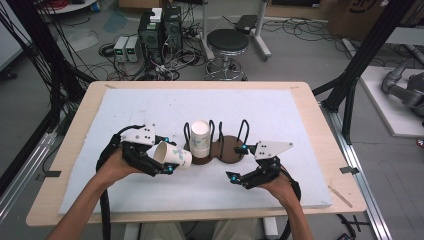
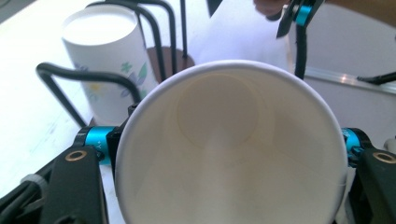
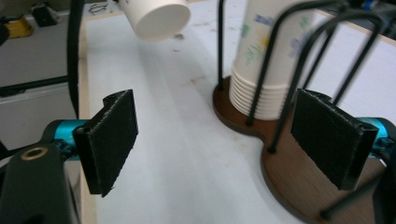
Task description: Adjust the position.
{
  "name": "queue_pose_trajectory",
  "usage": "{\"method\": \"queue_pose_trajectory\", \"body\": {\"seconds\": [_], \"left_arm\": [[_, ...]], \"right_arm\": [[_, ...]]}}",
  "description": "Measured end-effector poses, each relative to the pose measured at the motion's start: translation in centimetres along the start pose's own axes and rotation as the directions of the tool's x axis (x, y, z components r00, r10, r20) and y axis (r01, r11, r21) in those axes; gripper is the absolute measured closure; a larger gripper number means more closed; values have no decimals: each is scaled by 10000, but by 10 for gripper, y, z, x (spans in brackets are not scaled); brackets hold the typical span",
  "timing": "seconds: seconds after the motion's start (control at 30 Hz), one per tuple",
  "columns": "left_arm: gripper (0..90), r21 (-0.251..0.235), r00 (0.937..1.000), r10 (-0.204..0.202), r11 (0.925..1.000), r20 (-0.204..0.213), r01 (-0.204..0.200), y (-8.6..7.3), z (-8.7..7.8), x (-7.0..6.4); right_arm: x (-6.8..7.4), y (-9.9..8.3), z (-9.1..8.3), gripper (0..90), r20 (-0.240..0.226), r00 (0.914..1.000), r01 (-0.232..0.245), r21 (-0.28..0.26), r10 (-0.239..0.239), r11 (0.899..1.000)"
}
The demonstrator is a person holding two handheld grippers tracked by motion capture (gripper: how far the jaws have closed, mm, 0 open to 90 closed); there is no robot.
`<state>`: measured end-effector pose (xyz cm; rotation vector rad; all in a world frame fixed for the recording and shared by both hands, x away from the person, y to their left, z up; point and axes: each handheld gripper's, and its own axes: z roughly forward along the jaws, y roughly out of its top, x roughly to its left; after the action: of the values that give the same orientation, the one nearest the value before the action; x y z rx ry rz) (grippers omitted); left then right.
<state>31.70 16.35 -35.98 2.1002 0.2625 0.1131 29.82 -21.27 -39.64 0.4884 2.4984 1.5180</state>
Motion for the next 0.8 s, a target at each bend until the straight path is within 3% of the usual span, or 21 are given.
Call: {"method": "queue_pose_trajectory", "body": {"seconds": [0.17,0.27,0.33,0.4,0.43,0.47,0.53,0.57,0.6,0.63,0.67,0.77,0.8], "left_arm": [[297,787,9999,-48,9969,-117,57,4,-4,8],[297,1427,9997,-47,9897,-254,83,7,-6,14],[297,1826,9995,-33,9832,-320,91,9,-7,18],[297,2116,9995,7,9773,-330,63,11,-7,22],[297,2190,9993,11,9757,-362,69,11,-7,23],[297,2381,9994,49,9712,-344,34,12,-8,25],[297,2607,9994,-1,9654,-346,91,13,-8,28],[297,2731,9992,60,9620,-400,52,14,-8,30],[297,2762,9992,-20,9610,-399,129,14,-9,32],[297,2799,9991,-39,9599,-430,158,14,-9,33],[297,2935,9991,-18,9558,-433,144,15,-10,35],[297,3171,9988,-88,9481,-479,236,15,-11,39],[297,3269,9988,-46,9448,-485,202,15,-11,40]], "right_arm": [[-7,-13,-11,157,602,9972,-440,-60,443,9990],[-10,-21,-17,157,1258,9893,-747,-29,745,9972],[-15,-29,-20,157,2036,9730,-1124,57,1089,9936],[-18,-35,-23,157,2532,9587,-1361,100,1291,9906],[-20,-42,-25,157,3040,9411,-1588,102,1482,9873],[-20,-42,-25,157,3040,9411,-1588,102,1482,9873],[-23,-47,-27,158,3430,9247,-1786,76,1652,9839],[-24,-51,-29,157,3965,8996,-2017,59,1829,9794],[-24,-51,-29,157,3965,8996,-2017,59,1829,9794],[-25,-55,-30,157,4357,8776,-2224,0,2002,9750],[-25,-55,-30,157,4357,8776,-2224,0,2002,9750],[-28,-62,-31,157,4706,8543,-2422,-154,2207,9701],[-28,-62,-31,157,4706,8543,-2422,-154,2207,9701]]}}
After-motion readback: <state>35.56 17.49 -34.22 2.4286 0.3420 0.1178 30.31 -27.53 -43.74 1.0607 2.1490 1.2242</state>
